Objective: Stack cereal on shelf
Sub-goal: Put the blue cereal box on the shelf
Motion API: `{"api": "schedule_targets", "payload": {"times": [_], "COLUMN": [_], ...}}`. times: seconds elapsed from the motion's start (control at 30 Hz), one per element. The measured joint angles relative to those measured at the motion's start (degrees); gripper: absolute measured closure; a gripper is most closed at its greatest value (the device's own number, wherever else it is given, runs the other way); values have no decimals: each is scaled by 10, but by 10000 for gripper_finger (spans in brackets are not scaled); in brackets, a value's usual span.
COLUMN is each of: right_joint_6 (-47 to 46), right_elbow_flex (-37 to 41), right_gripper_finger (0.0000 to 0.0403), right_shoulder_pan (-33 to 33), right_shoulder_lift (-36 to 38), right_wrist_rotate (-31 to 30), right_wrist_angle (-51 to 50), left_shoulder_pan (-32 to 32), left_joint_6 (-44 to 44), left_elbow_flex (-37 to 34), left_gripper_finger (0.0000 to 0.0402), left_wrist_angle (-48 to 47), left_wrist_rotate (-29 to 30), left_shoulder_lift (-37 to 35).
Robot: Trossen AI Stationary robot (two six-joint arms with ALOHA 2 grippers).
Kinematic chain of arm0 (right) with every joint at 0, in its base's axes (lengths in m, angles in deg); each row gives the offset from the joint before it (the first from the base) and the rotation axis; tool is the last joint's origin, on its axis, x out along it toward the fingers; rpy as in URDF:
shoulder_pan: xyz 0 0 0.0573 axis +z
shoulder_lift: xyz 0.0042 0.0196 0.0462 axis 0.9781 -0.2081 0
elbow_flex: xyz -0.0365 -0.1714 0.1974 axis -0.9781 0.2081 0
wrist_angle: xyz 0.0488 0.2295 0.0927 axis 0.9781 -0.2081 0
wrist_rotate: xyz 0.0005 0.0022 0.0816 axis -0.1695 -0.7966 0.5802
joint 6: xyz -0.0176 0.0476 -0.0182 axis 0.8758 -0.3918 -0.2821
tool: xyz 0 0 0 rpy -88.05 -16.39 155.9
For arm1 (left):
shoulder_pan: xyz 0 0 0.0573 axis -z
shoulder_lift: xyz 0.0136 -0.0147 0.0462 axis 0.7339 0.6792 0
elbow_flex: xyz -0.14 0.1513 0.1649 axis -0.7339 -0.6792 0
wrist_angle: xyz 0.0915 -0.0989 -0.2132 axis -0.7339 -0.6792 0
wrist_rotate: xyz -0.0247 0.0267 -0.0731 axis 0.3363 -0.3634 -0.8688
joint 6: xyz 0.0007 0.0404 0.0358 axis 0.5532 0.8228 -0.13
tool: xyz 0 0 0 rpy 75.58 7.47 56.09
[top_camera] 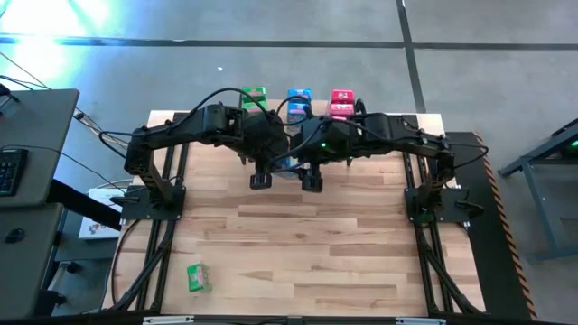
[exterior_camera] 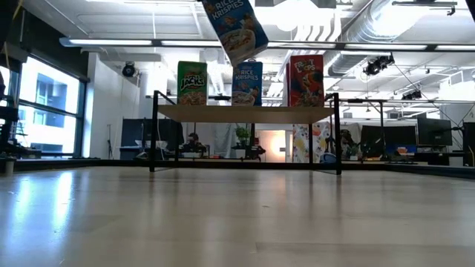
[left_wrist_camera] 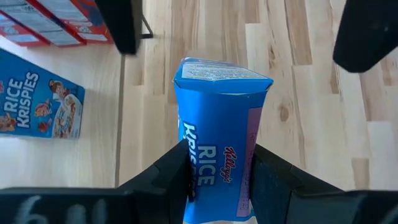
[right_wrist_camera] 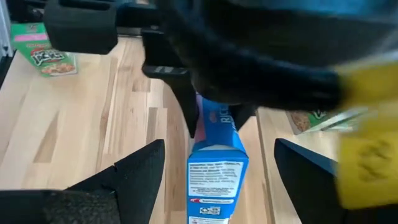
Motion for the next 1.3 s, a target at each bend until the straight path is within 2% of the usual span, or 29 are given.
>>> {"api": "schedule_targets", "payload": {"times": [0.23,0.4,0.87,1.3], "right_joint_6": [18,23,12,7], "right_elbow_flex": [0,0,0,-1], "right_gripper_finger": [107,107,109,181], "right_shoulder_pan": [0,-5,-12,-15], "right_shoulder_lift": [-5,-5,-7,-10], "right_wrist_rotate": [6,6,-4,1], "right_wrist_angle": [-2,-4,-38,-45], "left_shoulder_pan": [6,10,11,13], "left_joint_6": [28,29,28,20], "left_elbow_flex": [0,0,0,0], "left_gripper_finger": [275,275,275,275], "left_wrist_angle": [9,41,53,69], "left_wrist_rotate": [1,2,28,29], "left_shoulder_lift": [0,0,-2,-2]}}
